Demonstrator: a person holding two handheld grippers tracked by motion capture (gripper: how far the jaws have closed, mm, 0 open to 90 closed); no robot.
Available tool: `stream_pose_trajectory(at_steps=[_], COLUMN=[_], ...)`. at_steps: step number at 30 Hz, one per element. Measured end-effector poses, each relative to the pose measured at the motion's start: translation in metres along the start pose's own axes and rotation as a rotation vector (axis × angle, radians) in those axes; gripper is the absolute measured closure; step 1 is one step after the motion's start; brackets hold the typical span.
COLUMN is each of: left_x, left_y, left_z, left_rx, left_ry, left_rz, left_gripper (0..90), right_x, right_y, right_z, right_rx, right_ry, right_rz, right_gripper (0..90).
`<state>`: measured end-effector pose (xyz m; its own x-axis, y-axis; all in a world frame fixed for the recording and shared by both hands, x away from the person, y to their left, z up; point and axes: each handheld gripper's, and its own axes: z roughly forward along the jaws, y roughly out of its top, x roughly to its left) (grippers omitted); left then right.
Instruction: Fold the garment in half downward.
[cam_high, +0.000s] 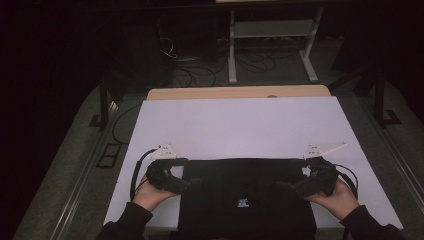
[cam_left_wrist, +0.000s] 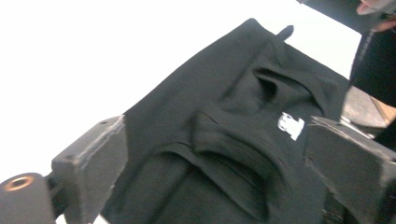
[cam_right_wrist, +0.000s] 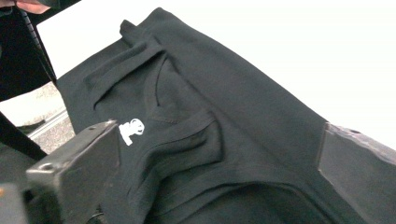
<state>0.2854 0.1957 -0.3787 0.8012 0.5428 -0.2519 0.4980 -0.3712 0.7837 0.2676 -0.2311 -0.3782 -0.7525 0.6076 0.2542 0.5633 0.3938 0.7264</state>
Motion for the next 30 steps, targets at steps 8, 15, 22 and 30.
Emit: stream_pose_trajectory(at_steps=[8,15,22,30], left_x=[0.006,0.013,0.023,0.027], left_y=[0.012,0.017,0.015,0.015], left_z=[0.0,0.0,0.0,0.01], left_rx=[0.004,0.002,0.009,0.035], left_ry=[0.011,0.014,0.023,0.023], left_rz=[0.034,0.039,0.031,0.029], left_gripper=[0.0,0.0,0.0,0.0], right_x=[-0.011,-0.022,-0.033,-0.046], right_y=[0.013,0.019,0.019,0.017], right_z=[-0.013,-0.015,-0.014,-0.005], right_rx=[-0.012,-0.001,0.003,0.033], right_ry=[-0.01,-0.016,-0.02,-0.034], right_rz=[-0.015,-0.019,-0.014,-0.005], right_gripper=[0.0,0.0,0.0,0.0])
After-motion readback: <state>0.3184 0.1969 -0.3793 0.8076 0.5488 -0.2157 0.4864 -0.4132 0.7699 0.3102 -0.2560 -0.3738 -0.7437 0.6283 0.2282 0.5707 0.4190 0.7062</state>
